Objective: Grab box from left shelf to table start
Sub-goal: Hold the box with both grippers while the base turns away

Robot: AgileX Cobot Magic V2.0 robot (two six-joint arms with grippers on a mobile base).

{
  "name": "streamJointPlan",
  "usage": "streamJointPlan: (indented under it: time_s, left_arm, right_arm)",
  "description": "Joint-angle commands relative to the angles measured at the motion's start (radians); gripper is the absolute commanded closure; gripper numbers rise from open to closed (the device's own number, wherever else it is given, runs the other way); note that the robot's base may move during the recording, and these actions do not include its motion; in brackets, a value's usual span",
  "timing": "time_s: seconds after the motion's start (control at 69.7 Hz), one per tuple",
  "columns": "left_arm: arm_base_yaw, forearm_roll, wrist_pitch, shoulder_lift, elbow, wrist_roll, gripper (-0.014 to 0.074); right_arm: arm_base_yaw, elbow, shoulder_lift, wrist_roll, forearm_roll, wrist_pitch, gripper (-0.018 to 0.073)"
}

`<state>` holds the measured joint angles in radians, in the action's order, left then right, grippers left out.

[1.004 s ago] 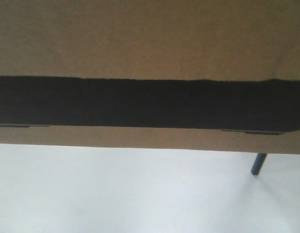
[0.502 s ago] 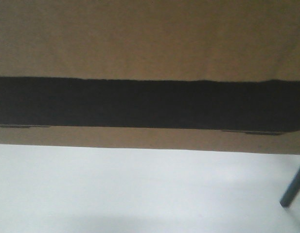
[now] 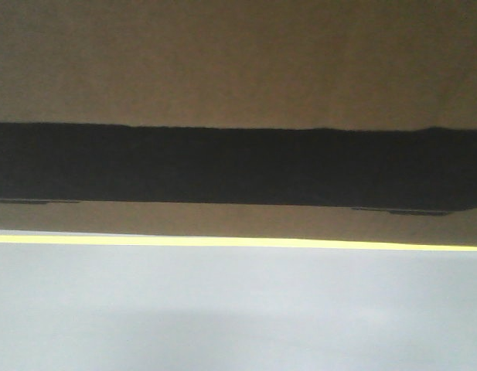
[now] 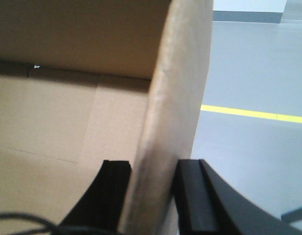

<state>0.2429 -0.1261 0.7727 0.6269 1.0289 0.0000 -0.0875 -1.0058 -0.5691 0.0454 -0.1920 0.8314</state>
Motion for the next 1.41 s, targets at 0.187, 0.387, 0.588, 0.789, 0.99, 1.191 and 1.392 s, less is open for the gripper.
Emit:
streamJointPlan:
  time_s: [0.187, 0.387, 0.588, 0.789, 0.99, 1.191, 1.392]
  left_arm:
    - [0.015, -0.141, -0.148, -0.006, 0.041, 0.000, 0.0700]
    - [0.015, -0.141, -0.148, -0.006, 0.041, 0.000, 0.0700]
    - [0.015, -0.141, -0.148, -0.006, 0.041, 0.000, 0.0700]
    - [0.015, -0.141, -0.148, -0.006, 0.041, 0.000, 0.0700]
    - [0.015, -0.141, -0.148, -0.006, 0.041, 0.000, 0.0700]
    - [0.015, -0.141, -0.148, -0.006, 0.041, 0.000, 0.0700]
    - [0.015, -0.141, -0.148, -0.006, 0.041, 0.000, 0.0700]
  right_arm:
    - [-0.002, -0.038, -0.006, 0.027, -0.041, -0.143, 0.0503]
    - [-0.002, -0.038, -0.006, 0.027, -0.041, -0.143, 0.0503]
    - [-0.002, -0.038, -0.006, 0.027, -0.041, -0.143, 0.0503]
    - [-0.002, -0.038, -0.006, 0.027, -0.041, -0.143, 0.0503]
    - [-0.002, -0.038, -0.006, 0.027, -0.041, -0.143, 0.0503]
    - [-0.002, -0.038, -0.006, 0.027, -0.041, -0.143, 0.0503]
    - [-0.002, -0.038, -0.006, 0.027, -0.041, -0.143, 0.0503]
